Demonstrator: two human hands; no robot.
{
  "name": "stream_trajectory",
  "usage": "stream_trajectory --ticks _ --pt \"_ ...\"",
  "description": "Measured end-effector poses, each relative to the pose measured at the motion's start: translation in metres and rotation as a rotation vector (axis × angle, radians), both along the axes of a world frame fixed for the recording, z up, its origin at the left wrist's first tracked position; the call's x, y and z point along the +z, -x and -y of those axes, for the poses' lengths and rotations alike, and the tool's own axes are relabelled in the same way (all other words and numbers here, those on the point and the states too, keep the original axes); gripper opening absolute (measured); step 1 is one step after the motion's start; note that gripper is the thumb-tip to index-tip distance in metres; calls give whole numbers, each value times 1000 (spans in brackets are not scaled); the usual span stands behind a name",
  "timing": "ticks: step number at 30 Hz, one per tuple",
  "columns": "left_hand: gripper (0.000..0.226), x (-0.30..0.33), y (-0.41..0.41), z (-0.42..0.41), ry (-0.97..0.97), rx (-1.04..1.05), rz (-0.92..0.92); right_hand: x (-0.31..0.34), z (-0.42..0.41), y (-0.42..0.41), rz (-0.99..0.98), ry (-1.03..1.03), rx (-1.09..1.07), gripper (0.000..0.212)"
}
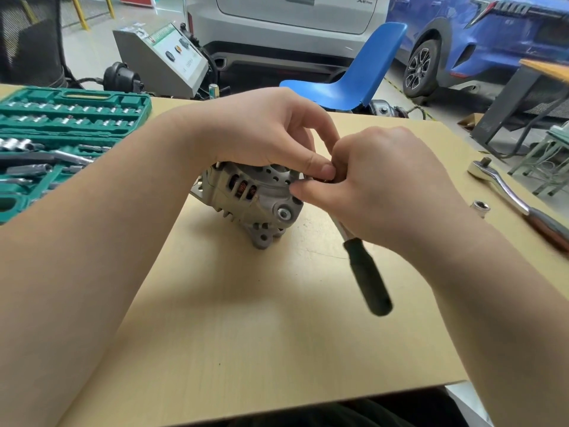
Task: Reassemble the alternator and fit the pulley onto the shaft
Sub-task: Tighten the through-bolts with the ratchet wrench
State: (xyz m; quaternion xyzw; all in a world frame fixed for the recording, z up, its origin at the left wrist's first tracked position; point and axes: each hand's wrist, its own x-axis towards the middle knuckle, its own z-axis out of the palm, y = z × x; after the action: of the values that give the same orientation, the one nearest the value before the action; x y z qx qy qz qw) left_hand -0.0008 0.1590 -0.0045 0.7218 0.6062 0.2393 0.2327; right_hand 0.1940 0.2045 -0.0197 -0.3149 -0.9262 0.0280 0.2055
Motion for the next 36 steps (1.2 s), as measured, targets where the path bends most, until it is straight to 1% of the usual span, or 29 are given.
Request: stream_trajectory --ticks 2,5,7,9,11,14,16,18,20,22,23,27,29,32,36 --pt "37 0 0 1 -5 -3 -3 0 1 2 -15 -4 6 45" --pt "31 -1 1 0 -33 5 -3 8 -6 0 65 -15 109 39" --pt "35 -2 0 -1 -34 18 5 14 -11 -2 114 -15 156 32" --pt "36 -2 0 -2 -23 17 4 17 -12 -4 124 15 152 26" --pt "34 -2 -1 -2 -13 3 3 13 -10 -3 88 31 113 31" --pt "33 -1 -1 1 -6 3 -3 1 0 1 -19 2 27 46" --pt "28 -1 -1 2 -10 17 -7 -3 1 1 -60 12 45 48" --pt "25 -1 -1 2 -24 27 -6 1 -5 -1 -23 29 116 43" --pt "30 -2 -2 1 -32 37 2 8 -12 -4 70 -12 173 36" --pt "37 -1 -3 0 -22 48 -4 13 -14 -5 124 -28 181 26" --pt "39 -1 -3 0 -14 42 -7 14 -13 -5 129 -21 171 25" --pt "45 1 -1 3 5 8 8 4 -3 -2 75 -28 71 39" --pt "44 1 -1 4 0 7 -8 0 1 -1 37 -51 26 39" --pt "35 0 -1 3 -16 9 -23 4 -3 -1 71 -27 73 38" --pt "45 0 -1 1 -16 15 -8 17 -10 -2 179 -8 147 31"
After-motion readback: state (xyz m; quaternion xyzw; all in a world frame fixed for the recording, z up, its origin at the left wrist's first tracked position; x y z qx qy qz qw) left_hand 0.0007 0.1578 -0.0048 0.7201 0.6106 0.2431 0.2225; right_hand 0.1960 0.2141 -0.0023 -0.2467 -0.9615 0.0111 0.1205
